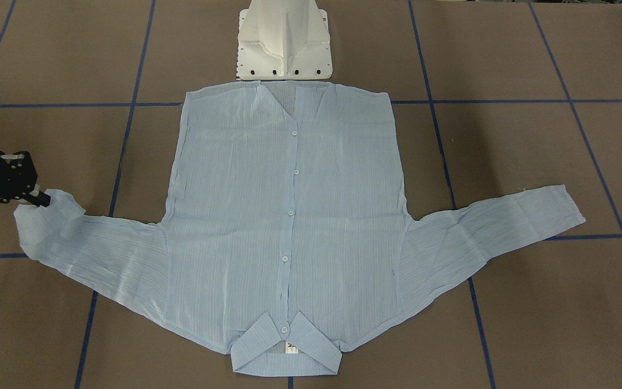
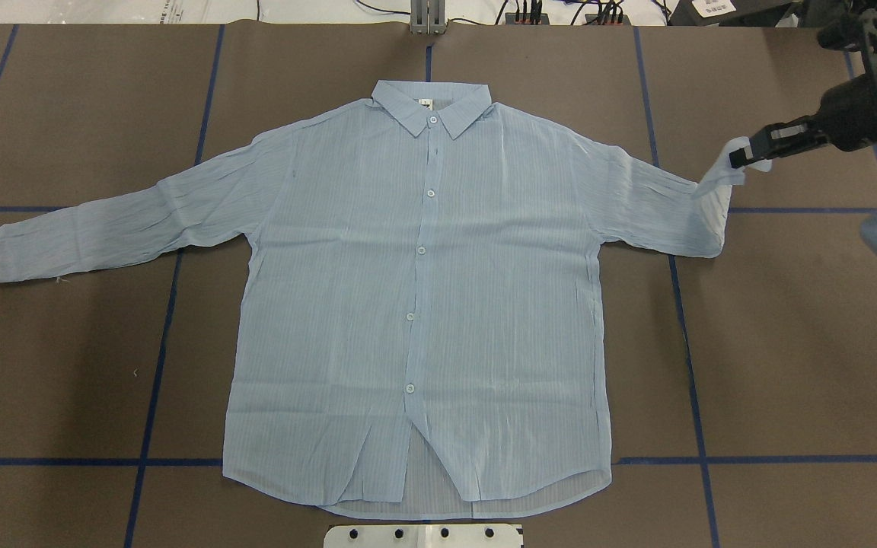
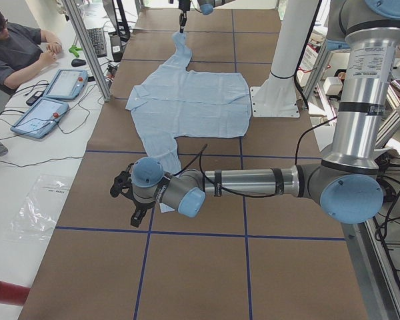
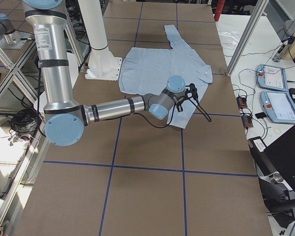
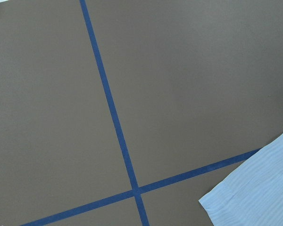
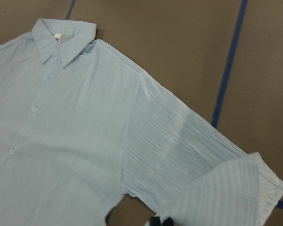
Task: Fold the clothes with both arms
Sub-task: 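Lift the sleeve with the right gripper and fold it across the shirt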
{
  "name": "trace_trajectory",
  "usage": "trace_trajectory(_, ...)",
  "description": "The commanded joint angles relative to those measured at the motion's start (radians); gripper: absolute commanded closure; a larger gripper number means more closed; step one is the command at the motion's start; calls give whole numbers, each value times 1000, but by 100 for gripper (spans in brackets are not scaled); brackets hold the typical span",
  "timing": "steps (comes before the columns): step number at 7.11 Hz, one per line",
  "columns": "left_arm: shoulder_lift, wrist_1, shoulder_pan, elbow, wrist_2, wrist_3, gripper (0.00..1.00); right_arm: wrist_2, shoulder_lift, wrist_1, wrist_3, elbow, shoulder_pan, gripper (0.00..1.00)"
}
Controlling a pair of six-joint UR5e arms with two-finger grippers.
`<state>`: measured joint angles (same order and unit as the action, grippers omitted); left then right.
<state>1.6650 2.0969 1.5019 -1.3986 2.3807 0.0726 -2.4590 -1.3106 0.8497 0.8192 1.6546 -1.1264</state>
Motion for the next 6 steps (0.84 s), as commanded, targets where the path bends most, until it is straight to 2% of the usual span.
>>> trace_trajectory(1, -5, 0, 1, 0, 0, 1, 1, 44, 268, 69, 208, -28, 127, 100)
trace_trajectory(2, -5, 0, 1, 1, 0, 1, 1, 149, 368, 148, 210, -39, 196, 100)
trace_trajectory(3, -8, 0, 1, 4, 0, 0, 1, 216, 472, 179, 213, -106, 241, 100)
trace_trajectory(4, -10, 0, 1, 7, 0, -1, 1, 241, 555, 178, 213, -199, 263, 100)
trace_trajectory(6, -7, 0, 1, 21, 0, -1, 1, 337, 620, 177, 213, -289, 325, 100)
